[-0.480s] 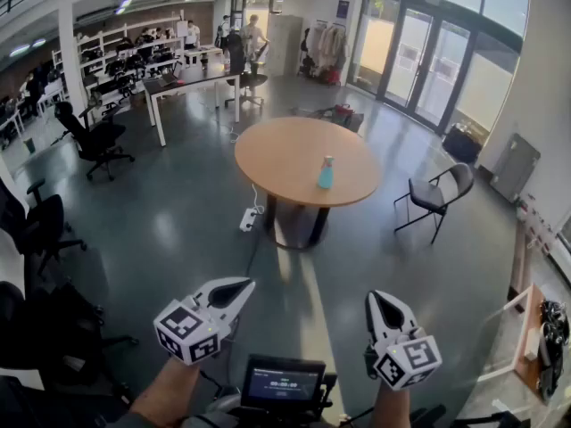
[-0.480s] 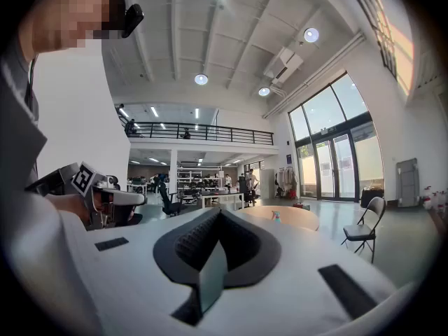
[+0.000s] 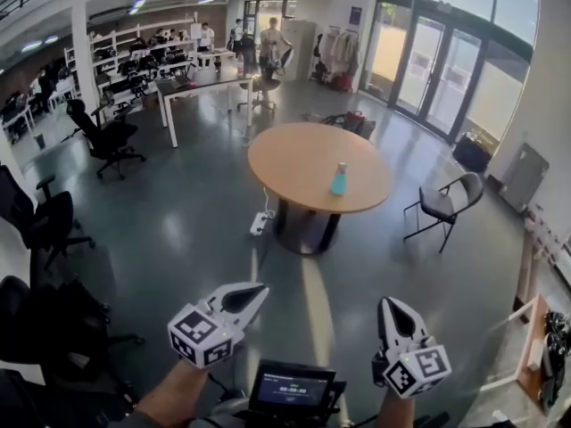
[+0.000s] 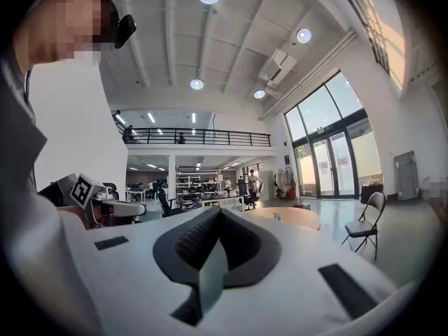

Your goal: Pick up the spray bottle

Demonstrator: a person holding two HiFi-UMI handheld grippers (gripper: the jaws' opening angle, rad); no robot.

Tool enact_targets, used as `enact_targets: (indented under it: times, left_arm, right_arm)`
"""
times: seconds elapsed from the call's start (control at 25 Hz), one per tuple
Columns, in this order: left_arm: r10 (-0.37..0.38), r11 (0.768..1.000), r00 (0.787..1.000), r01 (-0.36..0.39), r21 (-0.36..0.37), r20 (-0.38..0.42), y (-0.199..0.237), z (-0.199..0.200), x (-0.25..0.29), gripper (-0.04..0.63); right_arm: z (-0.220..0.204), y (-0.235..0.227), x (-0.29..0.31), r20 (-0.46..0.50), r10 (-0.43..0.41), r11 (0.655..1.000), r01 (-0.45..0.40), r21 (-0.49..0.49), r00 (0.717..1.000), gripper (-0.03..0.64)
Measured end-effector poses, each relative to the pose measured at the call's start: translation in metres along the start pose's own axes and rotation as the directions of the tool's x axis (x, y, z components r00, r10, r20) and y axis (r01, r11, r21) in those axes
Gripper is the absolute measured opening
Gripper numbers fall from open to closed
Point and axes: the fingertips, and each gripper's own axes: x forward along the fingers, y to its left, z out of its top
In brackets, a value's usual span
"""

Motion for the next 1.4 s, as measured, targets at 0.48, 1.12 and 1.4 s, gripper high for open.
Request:
enact_targets:
  times: [0.48, 1.12, 1.4]
  left_arm:
    - [-0.017, 1.000, 1.000, 0.017, 0.000, 0.017, 0.022, 0.000, -0.018, 0.000]
    - [-0.072, 0.995, 0.997, 0.071, -0.069, -0.015, 0.051, -0.027, -0.007, 0.000]
    - [-0.027, 1.000, 0.999, 0.027, -0.013, -0.030, 0.059, -0.006, 0.044, 0.000]
  right_arm:
    - [-0.002, 0.023, 0.010, -0.022, -0.064, 0.998, 0.063, -0.011, 0.998, 0.004]
    - [-0.023, 0.034, 0.047, -0.053, -0.074, 0.997, 0.075, 0.018, 0.996, 0.004]
    - [-0.014, -0.019, 0.082, -0.016, -0.028, 0.999, 0.029, 0.035, 0.999, 0.004]
